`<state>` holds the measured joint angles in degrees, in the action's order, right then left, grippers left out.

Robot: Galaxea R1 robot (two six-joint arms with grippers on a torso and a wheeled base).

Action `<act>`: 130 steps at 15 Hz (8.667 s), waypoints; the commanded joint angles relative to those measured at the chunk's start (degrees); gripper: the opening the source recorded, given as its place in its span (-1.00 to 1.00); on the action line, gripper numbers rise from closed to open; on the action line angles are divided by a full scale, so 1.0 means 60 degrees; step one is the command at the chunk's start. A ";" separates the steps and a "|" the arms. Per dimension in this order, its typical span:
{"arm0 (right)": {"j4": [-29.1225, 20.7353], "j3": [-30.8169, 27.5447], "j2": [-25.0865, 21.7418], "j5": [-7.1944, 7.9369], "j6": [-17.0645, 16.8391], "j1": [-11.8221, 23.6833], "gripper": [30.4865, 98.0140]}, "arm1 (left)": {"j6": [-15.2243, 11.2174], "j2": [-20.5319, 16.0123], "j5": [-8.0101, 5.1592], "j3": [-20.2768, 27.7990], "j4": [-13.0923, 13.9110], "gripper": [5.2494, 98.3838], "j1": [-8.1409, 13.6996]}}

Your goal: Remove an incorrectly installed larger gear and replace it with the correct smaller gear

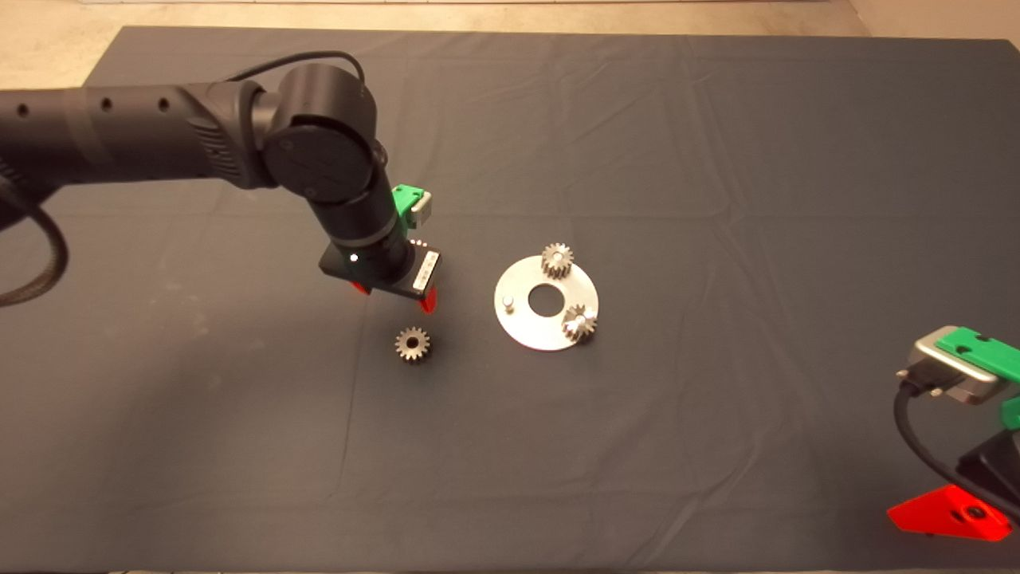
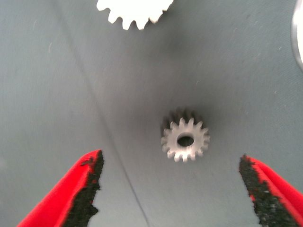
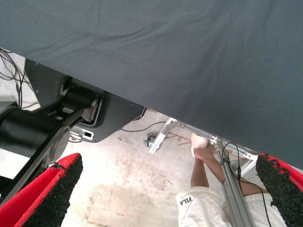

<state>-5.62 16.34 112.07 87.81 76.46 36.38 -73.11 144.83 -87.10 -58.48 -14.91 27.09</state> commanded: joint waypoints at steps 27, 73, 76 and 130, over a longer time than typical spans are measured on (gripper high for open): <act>-0.0338 -0.0060 -0.0011 0.0512 0.0015 0.0149 0.97 | -0.1185 -0.0194 -0.0219 0.1146 -0.2803 0.46 -0.1574; -0.0338 -0.0059 -0.0019 0.0526 0.0015 0.0149 0.97 | -0.0765 -0.0062 0.0000 0.0277 -0.3084 -0.28 -0.2053; -0.0338 -0.0059 -0.0022 0.0526 0.0015 0.0149 0.96 | -0.0780 -0.0019 0.0015 0.0550 -0.3082 -0.31 -0.2038; -0.0352 -0.0059 -0.0037 0.0526 0.0015 0.0149 0.96 | -0.0325 0.3805 0.0624 -0.2578 -0.1265 -0.37 -0.0559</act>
<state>-5.71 16.29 111.91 87.82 76.48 36.38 -75.35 167.15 -82.96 -74.12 -23.17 22.15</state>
